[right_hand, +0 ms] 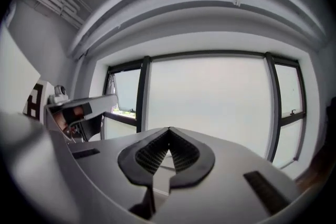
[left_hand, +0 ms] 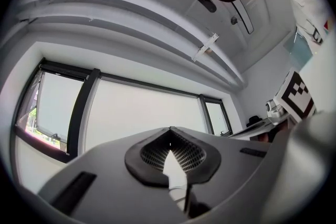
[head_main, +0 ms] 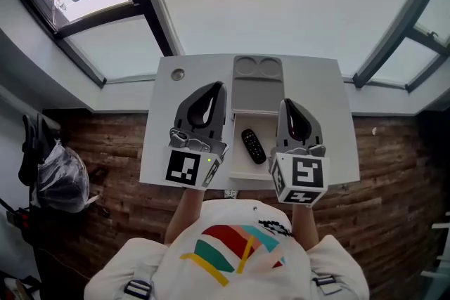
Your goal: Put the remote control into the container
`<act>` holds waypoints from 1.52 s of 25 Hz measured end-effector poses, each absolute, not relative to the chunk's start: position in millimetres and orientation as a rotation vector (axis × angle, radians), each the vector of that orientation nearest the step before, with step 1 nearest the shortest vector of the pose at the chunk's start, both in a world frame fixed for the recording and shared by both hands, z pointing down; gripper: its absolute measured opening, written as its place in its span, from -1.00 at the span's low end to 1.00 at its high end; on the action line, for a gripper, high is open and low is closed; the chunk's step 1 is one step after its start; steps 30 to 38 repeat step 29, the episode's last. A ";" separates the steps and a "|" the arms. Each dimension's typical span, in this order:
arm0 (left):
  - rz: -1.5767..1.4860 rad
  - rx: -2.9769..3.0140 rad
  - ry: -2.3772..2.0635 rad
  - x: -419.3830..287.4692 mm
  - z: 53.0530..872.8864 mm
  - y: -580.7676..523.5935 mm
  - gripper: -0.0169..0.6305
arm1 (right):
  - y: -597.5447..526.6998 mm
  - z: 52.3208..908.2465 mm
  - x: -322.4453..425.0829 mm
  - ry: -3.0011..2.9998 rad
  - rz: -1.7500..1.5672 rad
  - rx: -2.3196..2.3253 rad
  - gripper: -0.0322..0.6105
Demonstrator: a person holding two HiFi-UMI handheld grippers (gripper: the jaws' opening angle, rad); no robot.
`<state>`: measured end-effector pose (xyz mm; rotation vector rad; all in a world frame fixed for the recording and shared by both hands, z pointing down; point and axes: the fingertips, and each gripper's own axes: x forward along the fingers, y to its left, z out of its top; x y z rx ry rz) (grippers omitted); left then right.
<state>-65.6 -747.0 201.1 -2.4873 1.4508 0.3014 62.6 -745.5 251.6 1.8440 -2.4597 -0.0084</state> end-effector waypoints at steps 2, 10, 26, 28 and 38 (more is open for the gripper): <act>0.299 -2.491 1.447 -64.9 201.5 -744.8 -0.93 | -735.1 241.5 63.3 -2.542 -0.004 1.854 -0.89; 0.288 -2.506 1.423 -59.5 199.2 -744.0 -0.93 | -725.5 227.7 59.9 -2.635 -0.017 1.842 -0.90; 0.240 -2.523 1.438 -60.3 212.8 -753.8 -0.93 | -735.6 235.5 52.9 -2.639 0.000 1.809 -0.90; 0.233 -2.521 1.442 -62.3 213.6 -756.8 -0.93 | -738.9 235.2 51.7 -2.645 -0.002 1.808 -0.90; 0.229 -2.519 1.443 -63.3 213.9 -758.5 -0.93 | -740.8 234.8 51.0 -2.649 -0.003 1.808 -0.90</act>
